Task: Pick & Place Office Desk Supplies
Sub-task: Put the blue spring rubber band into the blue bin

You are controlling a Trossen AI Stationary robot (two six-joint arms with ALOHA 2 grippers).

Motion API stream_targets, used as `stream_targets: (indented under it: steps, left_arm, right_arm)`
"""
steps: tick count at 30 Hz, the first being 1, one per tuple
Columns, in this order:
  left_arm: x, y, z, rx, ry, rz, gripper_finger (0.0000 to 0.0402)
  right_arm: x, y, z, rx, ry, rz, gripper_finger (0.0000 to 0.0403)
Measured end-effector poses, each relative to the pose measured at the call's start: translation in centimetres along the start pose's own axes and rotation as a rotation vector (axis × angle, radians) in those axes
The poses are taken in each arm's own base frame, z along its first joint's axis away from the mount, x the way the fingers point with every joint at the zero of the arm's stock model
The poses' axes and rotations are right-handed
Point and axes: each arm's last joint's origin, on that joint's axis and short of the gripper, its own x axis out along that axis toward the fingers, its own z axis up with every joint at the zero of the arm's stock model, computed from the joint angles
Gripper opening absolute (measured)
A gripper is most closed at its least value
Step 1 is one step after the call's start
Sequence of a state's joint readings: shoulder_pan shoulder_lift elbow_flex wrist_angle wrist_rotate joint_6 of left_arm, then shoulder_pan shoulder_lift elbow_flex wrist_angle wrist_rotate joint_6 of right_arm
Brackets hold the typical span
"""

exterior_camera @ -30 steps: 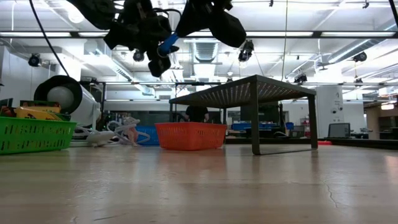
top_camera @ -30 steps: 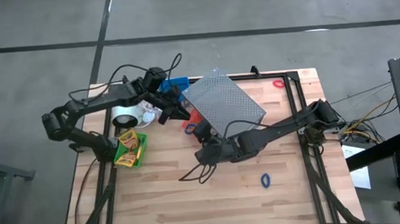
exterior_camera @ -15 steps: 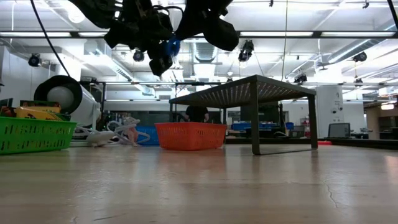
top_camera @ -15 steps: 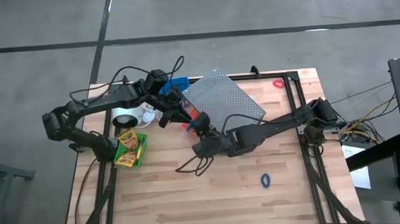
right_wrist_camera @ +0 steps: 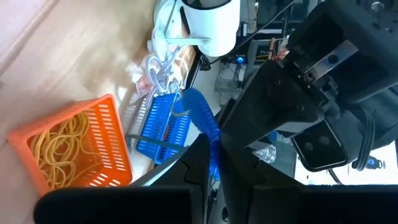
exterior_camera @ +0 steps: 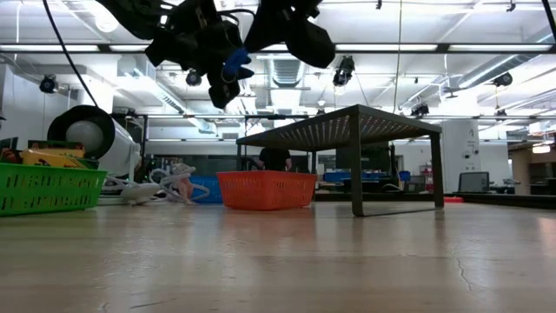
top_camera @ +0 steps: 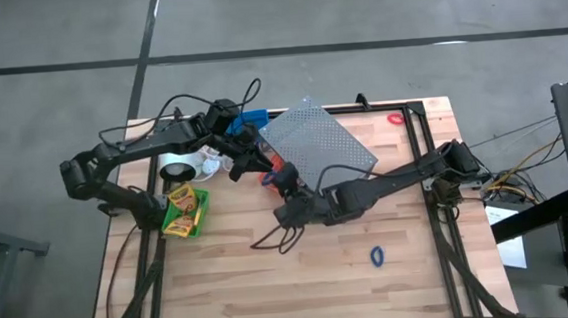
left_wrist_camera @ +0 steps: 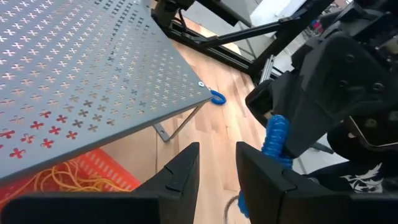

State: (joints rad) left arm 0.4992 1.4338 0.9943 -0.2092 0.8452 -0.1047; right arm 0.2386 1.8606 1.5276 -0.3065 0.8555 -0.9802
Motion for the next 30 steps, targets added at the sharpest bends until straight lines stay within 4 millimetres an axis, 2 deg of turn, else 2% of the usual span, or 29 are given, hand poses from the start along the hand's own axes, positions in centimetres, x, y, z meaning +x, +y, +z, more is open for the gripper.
stream_targets:
  steps: [8,18,30]
  left_arm:
    - [0.01,-0.06,-0.01,0.039,0.002,-0.017,0.0111]
    - [-0.25,-0.84,0.02,0.131,0.004,-0.22,0.0111]
    - [-0.25,-0.85,-0.02,0.135,0.006,-0.228,0.0111]
  right_arm:
    - [-0.4,0.2,0.31,-0.009,-0.012,0.002,0.0022]
    - [-0.44,0.35,0.26,-0.01,-0.007,0.011,0.0022]
    - [-0.71,0.33,0.58,-0.029,-0.024,0.001,0.0022]
